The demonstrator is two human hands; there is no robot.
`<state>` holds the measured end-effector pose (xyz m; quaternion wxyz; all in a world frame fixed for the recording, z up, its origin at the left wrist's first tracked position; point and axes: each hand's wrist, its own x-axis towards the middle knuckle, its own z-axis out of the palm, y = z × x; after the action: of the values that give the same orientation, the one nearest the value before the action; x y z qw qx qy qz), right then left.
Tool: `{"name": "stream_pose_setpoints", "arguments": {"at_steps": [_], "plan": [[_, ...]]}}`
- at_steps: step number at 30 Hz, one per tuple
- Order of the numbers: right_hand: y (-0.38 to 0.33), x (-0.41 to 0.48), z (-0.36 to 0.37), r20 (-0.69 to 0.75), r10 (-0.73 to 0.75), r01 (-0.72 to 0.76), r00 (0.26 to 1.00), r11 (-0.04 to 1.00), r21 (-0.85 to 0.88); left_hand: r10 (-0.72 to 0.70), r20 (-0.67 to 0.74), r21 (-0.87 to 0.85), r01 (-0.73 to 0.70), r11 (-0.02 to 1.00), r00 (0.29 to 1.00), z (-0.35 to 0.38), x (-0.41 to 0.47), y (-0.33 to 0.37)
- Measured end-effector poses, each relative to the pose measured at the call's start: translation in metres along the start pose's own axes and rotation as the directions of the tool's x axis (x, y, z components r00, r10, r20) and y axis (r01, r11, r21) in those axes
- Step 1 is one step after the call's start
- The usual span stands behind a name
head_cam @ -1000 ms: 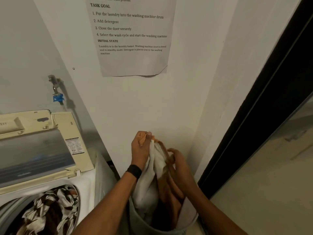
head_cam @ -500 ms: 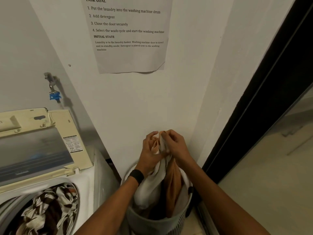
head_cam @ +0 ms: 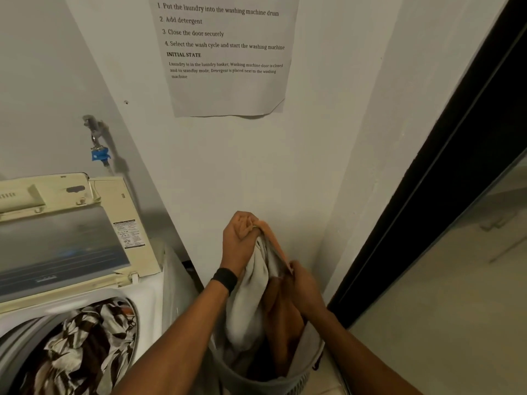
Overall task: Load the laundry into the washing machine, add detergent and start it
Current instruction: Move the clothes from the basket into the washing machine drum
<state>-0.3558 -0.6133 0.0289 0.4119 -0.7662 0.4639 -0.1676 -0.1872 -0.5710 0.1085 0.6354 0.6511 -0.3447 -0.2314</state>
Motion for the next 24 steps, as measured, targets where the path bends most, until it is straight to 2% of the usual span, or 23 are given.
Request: {"name": "stream_pose_setpoints", "arguments": {"at_steps": [2,5,9,12,15,17,18,21,24], "plan": [[0.008,0.004,-0.004,0.074,0.053,-0.048,0.996,0.997,-0.066,0.014,-0.027,0.023,-0.013,1.000,1.000,-0.003,-0.002,-0.003],[-0.008,0.025,-0.028,0.160,-0.054,0.065,0.986,0.996,-0.068,0.008,-0.148,0.028,-0.004,1.000,0.989,-0.010,-0.003,-0.014],[-0.048,0.035,-0.066,0.149,-0.208,0.168,0.967,0.956,0.242,-0.004,-0.165,-0.006,0.003,1.000,0.986,-0.021,-0.005,-0.008],[-0.083,0.035,-0.069,0.170,-0.214,0.139,0.962,0.918,0.372,-0.002,0.010,-0.131,0.003,0.991,1.000,-0.022,-0.010,-0.005],[-0.109,0.040,-0.062,0.246,-0.144,0.072,0.958,0.958,0.279,-0.079,0.210,-0.279,0.138,0.950,0.974,-0.018,-0.014,0.003],[-0.113,0.043,-0.056,0.144,-0.103,0.061,0.984,0.960,0.273,-0.125,0.305,-0.376,0.240,0.895,0.944,-0.017,-0.016,0.008],[-0.110,0.043,-0.052,0.083,-0.099,0.071,0.992,0.955,0.287,-0.132,0.322,-0.372,0.253,0.893,0.938,-0.016,-0.015,0.008],[-0.097,0.036,-0.033,-0.041,-0.171,0.176,0.984,0.962,0.210,-0.091,0.175,-0.224,0.130,0.966,0.980,-0.012,-0.014,0.009],[-0.080,0.022,-0.015,-0.200,-0.222,0.254,0.954,0.955,0.153,-0.074,0.035,-0.223,0.080,0.972,0.997,-0.006,-0.014,0.008]]}}
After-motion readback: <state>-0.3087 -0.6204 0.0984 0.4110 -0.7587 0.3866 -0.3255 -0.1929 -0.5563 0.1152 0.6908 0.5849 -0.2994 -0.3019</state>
